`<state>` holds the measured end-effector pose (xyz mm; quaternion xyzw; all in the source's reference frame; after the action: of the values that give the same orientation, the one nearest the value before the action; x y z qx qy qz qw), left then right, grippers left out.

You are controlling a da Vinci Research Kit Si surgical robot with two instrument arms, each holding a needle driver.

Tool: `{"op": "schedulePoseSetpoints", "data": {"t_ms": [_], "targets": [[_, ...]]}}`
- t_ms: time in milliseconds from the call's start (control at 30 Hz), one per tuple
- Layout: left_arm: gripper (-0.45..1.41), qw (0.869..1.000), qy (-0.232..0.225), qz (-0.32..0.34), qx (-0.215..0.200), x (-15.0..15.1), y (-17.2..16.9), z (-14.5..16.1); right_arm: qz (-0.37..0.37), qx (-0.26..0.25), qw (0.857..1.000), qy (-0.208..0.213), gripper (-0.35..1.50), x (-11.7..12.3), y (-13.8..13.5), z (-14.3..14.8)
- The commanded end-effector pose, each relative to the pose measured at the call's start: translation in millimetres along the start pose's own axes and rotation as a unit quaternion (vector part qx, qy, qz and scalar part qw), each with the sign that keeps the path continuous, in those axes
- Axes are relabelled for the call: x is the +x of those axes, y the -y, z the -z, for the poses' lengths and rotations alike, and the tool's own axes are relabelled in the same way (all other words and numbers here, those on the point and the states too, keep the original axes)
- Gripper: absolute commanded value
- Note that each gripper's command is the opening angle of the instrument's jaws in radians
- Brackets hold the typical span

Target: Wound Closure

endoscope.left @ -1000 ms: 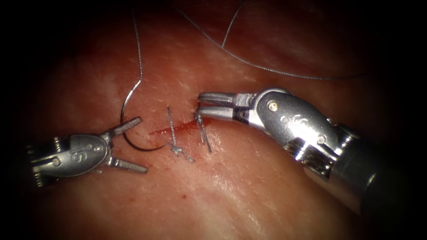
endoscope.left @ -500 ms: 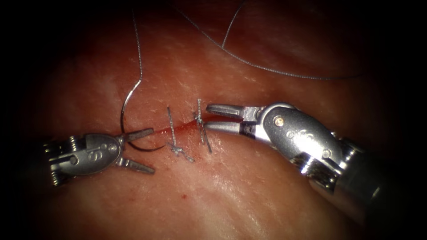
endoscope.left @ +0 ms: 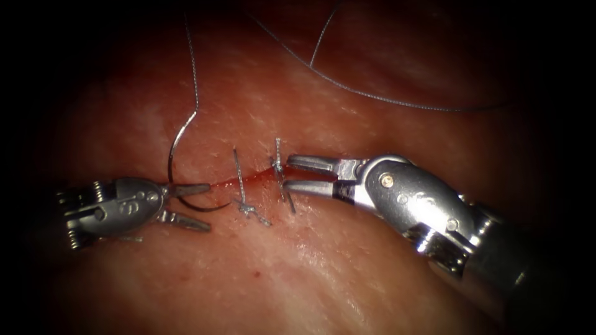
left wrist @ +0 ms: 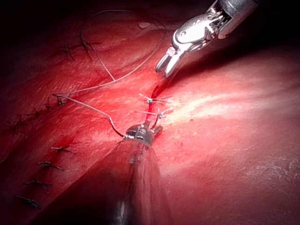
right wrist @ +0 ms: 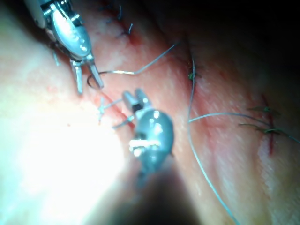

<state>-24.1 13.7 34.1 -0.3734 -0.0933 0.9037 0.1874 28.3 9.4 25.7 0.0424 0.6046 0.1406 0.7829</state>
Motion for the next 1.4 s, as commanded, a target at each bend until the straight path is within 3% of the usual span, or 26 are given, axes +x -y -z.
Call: {"op": "schedulePoseSetpoints", "data": {"t_ms": [33, 300, 367, 400, 433, 567, 600, 633, 733, 867, 967, 1133, 1267, 1400], "targets": [[-0.45, 1.000, -0.002, -0.002, -0.001, -0.1, 0.4, -0.9, 0.002, 0.001, 1.000, 0.000, 0.27, -0.1, -0.5, -0.5], [-0.45, 0.996, -0.067, -0.047, 0.017, 0.7, 1.3, 0.7, -0.007, -0.009, 1.000, -0.012, 0.24, -0.7, -0.4, 1.7], [-0.45, 0.990, -0.116, -0.078, 0.029, 1.5, 2.1, 2.1, -0.035, -0.018, 0.999, -0.013, 0.39, -0.9, -0.5, 3.0], [-0.45, 0.981, -0.162, -0.101, 0.030, 2.3, 2.8, 2.9, -0.042, -0.025, 0.999, -0.006, 0.41, -1.0, -0.6, 3.7], [-0.45, 0.981, -0.162, -0.101, 0.030, 2.3, 2.8, 2.9, -0.042, -0.025, 0.999, -0.006, 0.41, -1.0, -0.6, 3.7], [-0.45, 0.962, -0.240, -0.131, 0.012, 4.1, 3.6, 3.2, -0.054, -0.032, 0.998, -0.001, 0.64, -1.3, -1.6, 4.1], [-0.45, 0.948, -0.280, -0.152, -0.004, 5.1, 3.7, 2.3, -0.073, -0.032, 0.997, -0.004, 0.74, -1.7, -2.6, 3.9], [-0.45, 0.948, -0.280, -0.152, -0.004, 5.1, 3.7, 2.3, -0.073, -0.032, 0.997, -0.004, 0.74, -1.7, -2.6, 3.9], [-0.45, 0.920, -0.342, -0.189, -0.032, 6.0, 3.3, 0.2, -0.104, -0.026, 0.994, 0.006, 0.89, -2.1, -3.7, 3.4], [-0.45, 0.904, -0.368, -0.212, -0.052, 6.4, 2.8, -1.9, -0.134, -0.021, 0.991, 0.013, 0.89, -2.2, -4.5, 3.1], [-0.45, 0.880, -0.399, -0.249, -0.075, 6.3, 1.2, -4.7, -0.180, -0.021, 0.983, 0.015, 0.86, -2.3, -6.1, 3.0], [-0.45, 0.861, -0.417, -0.274, -0.092, 6.0, 0.1, -5.7, -0.226, -0.011, 0.974, 0.009, 0.83, -2.9, -7.3, 2.7], [-0.45, 0.842, -0.435, -0.299, -0.111, 5.5, -0.7, -5.9, -0.300, 0.023, 0.954, -0.011, 0.81, -3.6, -8.5, 1.9], [-0.45, 0.835, -0.439, -0.310, -0.118, 5.7, -0.8, -6.1, -0.325, 0.047, 0.944, -0.026, 0.81, -3.5, -8.3, 0.3]]}}
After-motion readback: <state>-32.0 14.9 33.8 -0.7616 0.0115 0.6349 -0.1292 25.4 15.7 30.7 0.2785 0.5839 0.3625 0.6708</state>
